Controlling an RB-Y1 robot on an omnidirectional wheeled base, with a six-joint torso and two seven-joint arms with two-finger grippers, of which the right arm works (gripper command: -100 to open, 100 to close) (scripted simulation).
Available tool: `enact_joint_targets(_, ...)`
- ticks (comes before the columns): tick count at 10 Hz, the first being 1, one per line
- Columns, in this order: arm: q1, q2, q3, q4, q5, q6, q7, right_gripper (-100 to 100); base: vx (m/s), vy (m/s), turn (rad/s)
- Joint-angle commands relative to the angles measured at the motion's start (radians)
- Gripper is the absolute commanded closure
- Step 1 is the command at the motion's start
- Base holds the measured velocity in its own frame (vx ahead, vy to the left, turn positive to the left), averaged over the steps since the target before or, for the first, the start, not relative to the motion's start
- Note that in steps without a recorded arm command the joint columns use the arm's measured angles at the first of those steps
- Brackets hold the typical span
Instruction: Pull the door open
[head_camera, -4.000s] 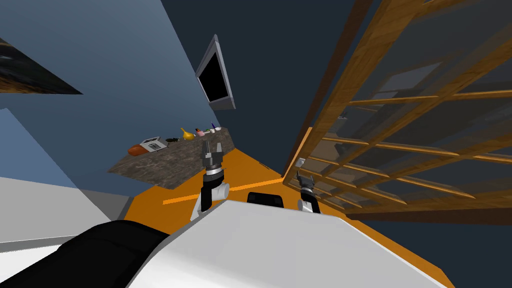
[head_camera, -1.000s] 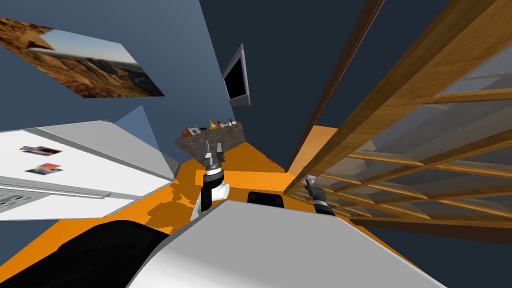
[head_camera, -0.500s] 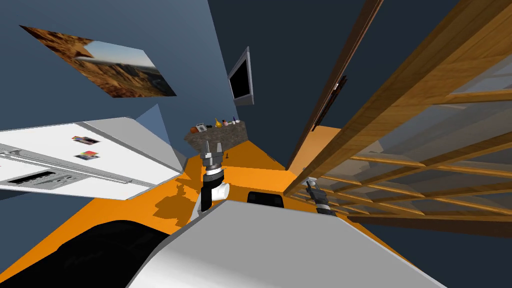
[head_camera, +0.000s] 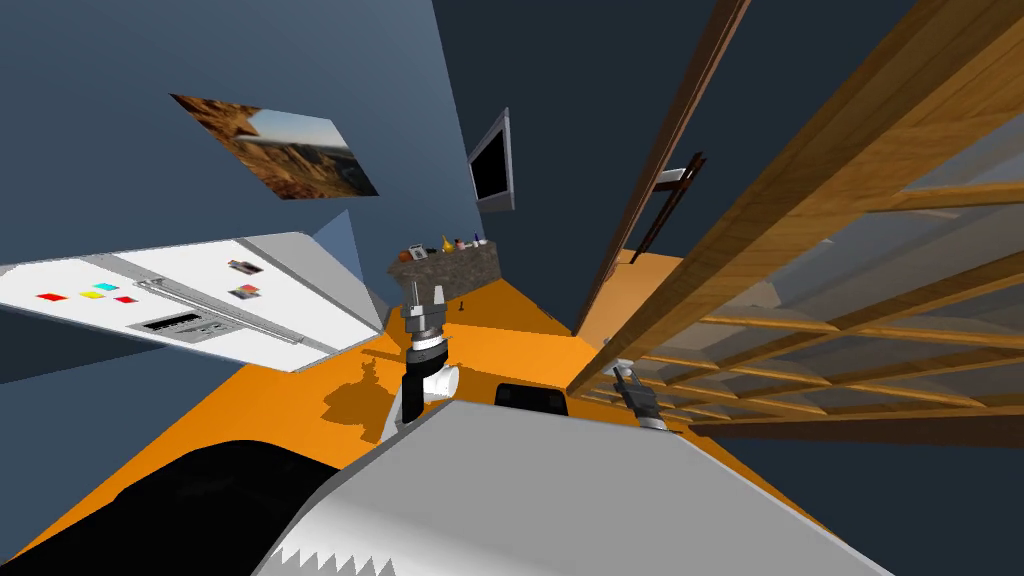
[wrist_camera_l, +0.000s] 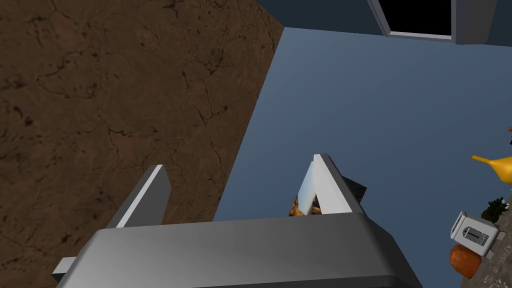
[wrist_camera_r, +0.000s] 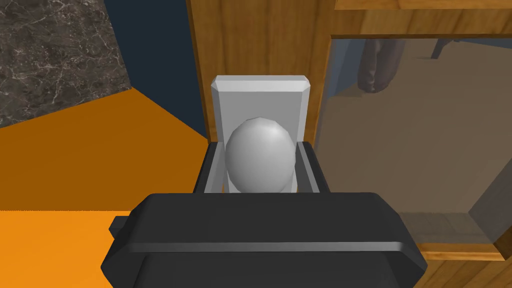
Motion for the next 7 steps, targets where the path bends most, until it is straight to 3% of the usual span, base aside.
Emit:
enact_joint_targets(1, 0.003, -0.009, 0.006, 0.01, 0.006, -0.02, -0.011, 100, -0.144, -0.005, 0.134)
enact_joint_targets(7, 0.012, -0.039, 0.027, 0.047, 0.028, -0.089, -0.048, 100, -0.189, -0.038, 0.121)
